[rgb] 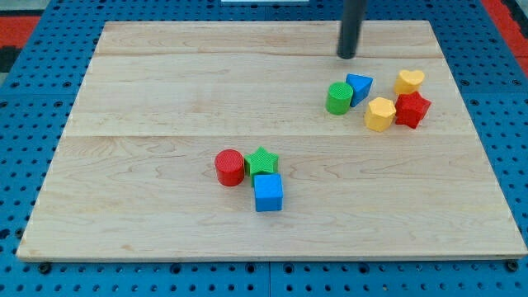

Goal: Move the yellow heart into the yellow hexagon

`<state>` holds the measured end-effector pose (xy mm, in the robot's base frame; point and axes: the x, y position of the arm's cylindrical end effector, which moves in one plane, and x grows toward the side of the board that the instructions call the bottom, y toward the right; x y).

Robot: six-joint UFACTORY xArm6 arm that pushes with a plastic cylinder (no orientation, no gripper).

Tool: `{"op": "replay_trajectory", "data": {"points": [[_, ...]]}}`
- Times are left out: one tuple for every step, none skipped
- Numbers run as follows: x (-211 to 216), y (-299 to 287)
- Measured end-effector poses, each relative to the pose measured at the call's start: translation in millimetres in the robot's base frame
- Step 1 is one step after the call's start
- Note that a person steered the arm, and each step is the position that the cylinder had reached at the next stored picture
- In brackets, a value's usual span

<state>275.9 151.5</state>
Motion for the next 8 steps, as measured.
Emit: {"op": "replay_trajectory", "data": {"points": [[-4, 37], [-3, 62], [1, 139], [44, 117], [72, 122], [73, 76], [68, 74], [46, 73]]}}
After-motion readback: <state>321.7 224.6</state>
